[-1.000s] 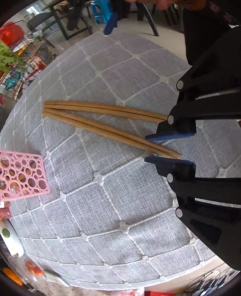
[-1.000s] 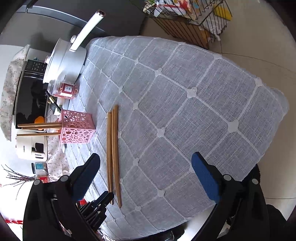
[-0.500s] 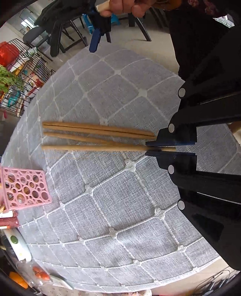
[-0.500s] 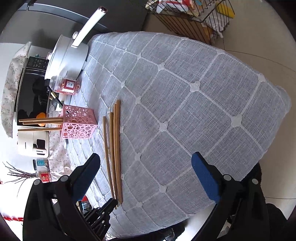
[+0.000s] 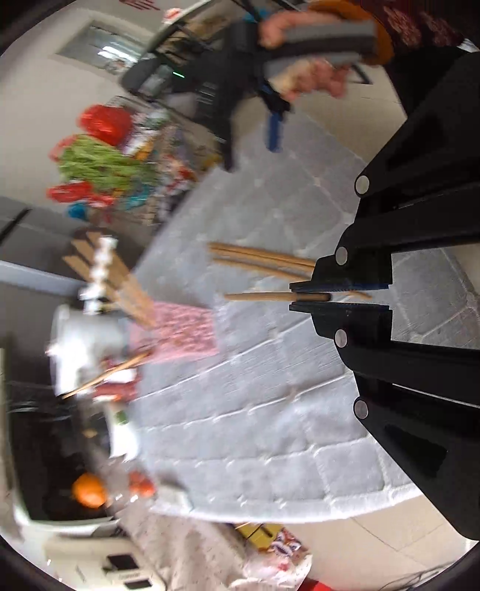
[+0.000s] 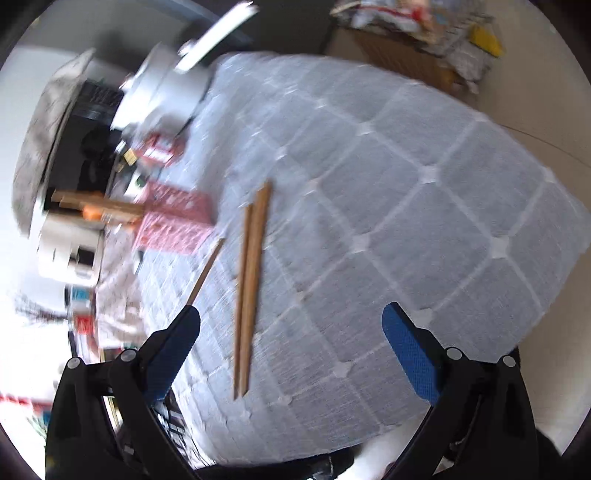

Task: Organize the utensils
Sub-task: 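Grasp another chopstick with the right gripper while the left gripper drops its chopstick into the basket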

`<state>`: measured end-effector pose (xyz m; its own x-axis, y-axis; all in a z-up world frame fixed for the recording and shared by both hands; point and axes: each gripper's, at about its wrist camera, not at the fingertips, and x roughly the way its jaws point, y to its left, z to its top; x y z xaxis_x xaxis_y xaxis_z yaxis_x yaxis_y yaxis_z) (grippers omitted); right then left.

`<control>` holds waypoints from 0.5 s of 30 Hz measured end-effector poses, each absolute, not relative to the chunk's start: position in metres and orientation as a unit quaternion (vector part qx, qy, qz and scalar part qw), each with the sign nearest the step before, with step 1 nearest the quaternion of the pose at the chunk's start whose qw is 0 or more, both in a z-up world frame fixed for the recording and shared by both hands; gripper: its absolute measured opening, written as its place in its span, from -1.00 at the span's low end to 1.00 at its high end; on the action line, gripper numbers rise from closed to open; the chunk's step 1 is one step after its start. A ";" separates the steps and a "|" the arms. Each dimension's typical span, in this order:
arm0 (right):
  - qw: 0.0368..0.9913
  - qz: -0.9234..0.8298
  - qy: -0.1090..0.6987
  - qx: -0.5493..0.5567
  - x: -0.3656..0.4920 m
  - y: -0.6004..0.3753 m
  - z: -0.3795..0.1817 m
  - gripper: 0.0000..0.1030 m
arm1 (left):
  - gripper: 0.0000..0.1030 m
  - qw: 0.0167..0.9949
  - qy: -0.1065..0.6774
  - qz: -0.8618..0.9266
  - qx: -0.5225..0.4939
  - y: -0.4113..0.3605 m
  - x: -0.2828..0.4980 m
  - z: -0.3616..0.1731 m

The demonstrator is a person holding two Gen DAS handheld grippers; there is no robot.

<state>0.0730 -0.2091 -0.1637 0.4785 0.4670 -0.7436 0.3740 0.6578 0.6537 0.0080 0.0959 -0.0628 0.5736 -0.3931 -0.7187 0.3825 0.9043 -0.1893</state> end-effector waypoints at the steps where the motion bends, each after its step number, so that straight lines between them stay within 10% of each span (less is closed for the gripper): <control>1: 0.753 0.050 0.513 0.409 0.075 -0.202 -0.163 0.86 | -0.93 0.894 0.392 -0.217 -0.011 0.097 0.006 -0.054; 9: 0.756 0.150 0.537 0.342 0.087 -0.136 -0.165 0.79 | -0.93 0.925 0.302 -0.226 -0.043 0.118 -0.006 -0.001; 15: 0.700 0.183 0.587 0.363 0.095 -0.104 -0.192 0.11 | -0.93 0.925 0.297 -0.226 -0.067 0.140 -0.006 -0.005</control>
